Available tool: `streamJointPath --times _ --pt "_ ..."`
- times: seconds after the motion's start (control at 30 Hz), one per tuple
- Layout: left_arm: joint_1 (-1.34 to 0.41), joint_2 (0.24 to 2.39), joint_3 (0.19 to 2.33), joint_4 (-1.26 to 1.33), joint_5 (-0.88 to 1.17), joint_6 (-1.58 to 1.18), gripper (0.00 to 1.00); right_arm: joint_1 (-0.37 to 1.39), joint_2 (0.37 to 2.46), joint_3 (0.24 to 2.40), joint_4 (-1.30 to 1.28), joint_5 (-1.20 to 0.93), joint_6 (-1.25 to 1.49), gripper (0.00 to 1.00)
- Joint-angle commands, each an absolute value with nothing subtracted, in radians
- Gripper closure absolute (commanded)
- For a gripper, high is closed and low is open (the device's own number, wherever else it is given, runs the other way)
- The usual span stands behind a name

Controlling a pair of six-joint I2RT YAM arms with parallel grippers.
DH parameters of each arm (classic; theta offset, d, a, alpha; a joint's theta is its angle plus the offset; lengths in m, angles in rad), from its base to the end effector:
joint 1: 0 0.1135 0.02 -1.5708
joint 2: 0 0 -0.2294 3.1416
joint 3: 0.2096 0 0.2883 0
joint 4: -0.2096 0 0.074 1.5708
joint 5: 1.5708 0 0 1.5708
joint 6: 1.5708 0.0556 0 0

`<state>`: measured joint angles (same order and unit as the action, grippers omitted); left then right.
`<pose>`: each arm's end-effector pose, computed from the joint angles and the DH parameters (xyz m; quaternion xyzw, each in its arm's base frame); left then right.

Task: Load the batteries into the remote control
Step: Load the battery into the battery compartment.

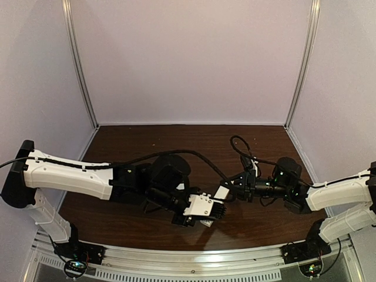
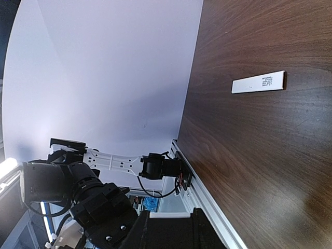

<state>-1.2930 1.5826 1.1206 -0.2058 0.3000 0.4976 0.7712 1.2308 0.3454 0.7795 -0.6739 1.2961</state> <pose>0.0944 -0.3908 0.1922 0.7351 0.5054 -0.2911 0.3457 0.1803 0.2237 0.1370 -0.0314 0.7351 0.6680 0.1117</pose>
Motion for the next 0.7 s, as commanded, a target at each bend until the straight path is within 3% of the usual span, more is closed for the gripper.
streamJointPath --times 0.0,0.67 --pt "-1.28 1.612 1.122 -0.202 0.29 0.478 0.96 0.788 1.201 0.388 0.841 -0.692 1.306 1.0" --pt "-1.217 1.665 1.169 -0.218 0.273 0.332 0.97 0.813 1.184 0.414 0.805 -0.703 1.255 1.0"
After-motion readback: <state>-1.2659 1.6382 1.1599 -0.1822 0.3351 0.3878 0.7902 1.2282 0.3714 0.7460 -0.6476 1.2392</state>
